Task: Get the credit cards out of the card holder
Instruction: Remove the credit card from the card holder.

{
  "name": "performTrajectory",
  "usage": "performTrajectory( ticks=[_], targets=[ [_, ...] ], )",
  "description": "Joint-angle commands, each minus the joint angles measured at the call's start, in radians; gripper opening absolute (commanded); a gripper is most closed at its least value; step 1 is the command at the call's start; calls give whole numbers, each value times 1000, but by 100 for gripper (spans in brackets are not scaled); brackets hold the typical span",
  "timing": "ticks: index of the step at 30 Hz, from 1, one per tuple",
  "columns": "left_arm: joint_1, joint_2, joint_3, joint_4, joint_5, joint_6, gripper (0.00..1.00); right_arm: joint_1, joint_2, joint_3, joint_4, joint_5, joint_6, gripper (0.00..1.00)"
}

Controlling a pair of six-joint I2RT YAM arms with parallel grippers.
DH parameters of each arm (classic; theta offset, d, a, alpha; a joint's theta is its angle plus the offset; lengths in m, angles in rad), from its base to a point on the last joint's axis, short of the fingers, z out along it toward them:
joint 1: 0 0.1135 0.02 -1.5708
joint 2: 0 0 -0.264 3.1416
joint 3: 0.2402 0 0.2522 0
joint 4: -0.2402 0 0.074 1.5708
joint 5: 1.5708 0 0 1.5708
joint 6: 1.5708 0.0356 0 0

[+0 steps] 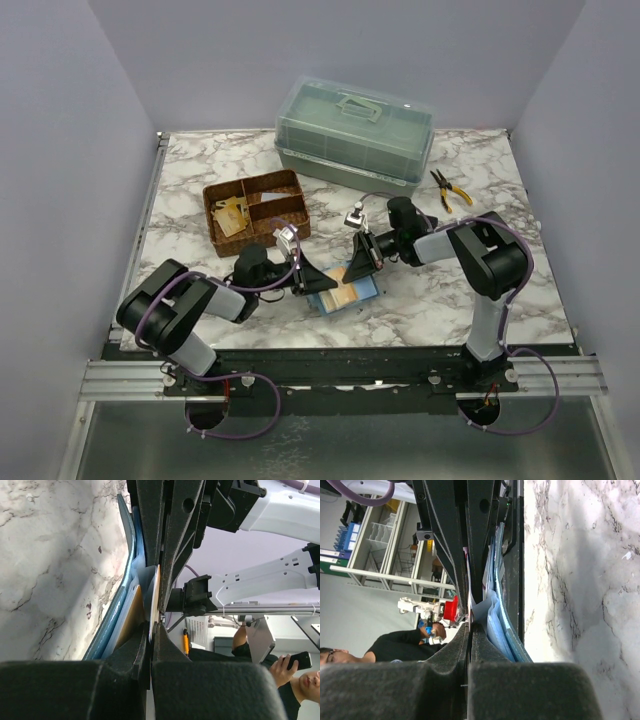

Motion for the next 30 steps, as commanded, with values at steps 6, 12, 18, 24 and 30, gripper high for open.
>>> performTrajectory(
  ticks=[6,12,18,24,30],
  targets=[
    [56,-81,-60,-118,60,55,0,-18,-16,33,-116,-67,-107,0],
    [60,-116,-63,-124,70,47,0,-33,-20,29,-116,-63,-106,0],
    [60,-146,-60,-129,75,33,0,-42,-27,19,-83,-63,-82,0],
    [61,-138,-65,-131,66,33,0,-59,-29,33,-131,-66,-138,0],
    [75,-132,-58,-196,25,50,0,-142,-43,86,-379,-64,-354,0]
  ],
)
